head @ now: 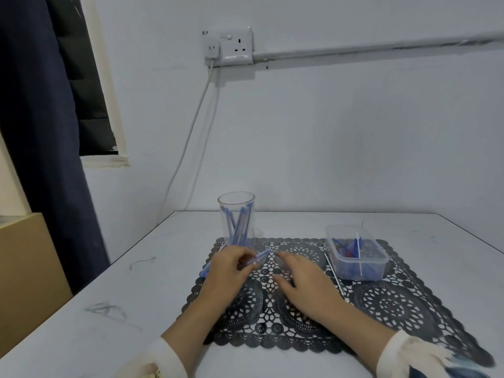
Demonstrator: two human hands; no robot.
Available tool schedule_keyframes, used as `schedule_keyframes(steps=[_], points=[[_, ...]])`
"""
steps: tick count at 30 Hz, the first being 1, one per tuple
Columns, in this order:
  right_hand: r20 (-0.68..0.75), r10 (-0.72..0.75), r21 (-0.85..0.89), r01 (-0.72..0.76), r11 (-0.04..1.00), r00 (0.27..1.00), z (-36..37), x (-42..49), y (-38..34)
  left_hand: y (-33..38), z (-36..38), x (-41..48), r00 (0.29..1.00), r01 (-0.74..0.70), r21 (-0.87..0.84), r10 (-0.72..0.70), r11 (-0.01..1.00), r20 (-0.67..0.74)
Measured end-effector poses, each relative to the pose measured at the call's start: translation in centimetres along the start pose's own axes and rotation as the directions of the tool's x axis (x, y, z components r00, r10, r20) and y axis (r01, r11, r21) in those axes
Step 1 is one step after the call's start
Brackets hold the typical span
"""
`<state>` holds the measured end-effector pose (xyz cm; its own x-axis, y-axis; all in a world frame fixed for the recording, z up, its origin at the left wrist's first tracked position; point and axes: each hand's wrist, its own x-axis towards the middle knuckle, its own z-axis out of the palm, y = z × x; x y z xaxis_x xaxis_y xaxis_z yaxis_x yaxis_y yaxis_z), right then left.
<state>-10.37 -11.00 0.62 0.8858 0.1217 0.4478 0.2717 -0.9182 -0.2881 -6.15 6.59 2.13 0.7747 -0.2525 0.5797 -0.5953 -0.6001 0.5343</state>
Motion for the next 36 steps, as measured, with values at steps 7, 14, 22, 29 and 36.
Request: schedule_keyframes(steps=[7,14,22,29,36], points=[[-0.121,-0.099,-0.046,0.094,0.994,0.988,-0.6,0.7,0.9,0.2,0.3,-0.2,0.981,-0.190,0.003,0.190,0.982,0.040],[-0.240,-0.232,-0.122,0.208,0.971,0.943,-0.8,1.2,1.2,0.8,-0.2,-0.5,0.970,-0.242,0.037,0.241,0.970,0.012],[-0.255,-0.274,-0.229,0.217,0.949,0.927,-1.1,1.6,2.0,0.6,-0.2,-0.5,0.975,-0.205,0.137,0.215,0.969,-0.061],[-0.298,-0.327,-0.221,0.268,0.938,0.897,-1.5,1.8,2.4,1.4,-0.3,-0.7,1.000,-0.003,0.040,0.002,0.999,0.025],[-0.279,-0.377,-0.185,0.336,0.923,0.883,-1.3,1.5,2.3,2.0,-0.7,-0.3,0.955,0.206,0.006,-0.203,0.978,0.216]])
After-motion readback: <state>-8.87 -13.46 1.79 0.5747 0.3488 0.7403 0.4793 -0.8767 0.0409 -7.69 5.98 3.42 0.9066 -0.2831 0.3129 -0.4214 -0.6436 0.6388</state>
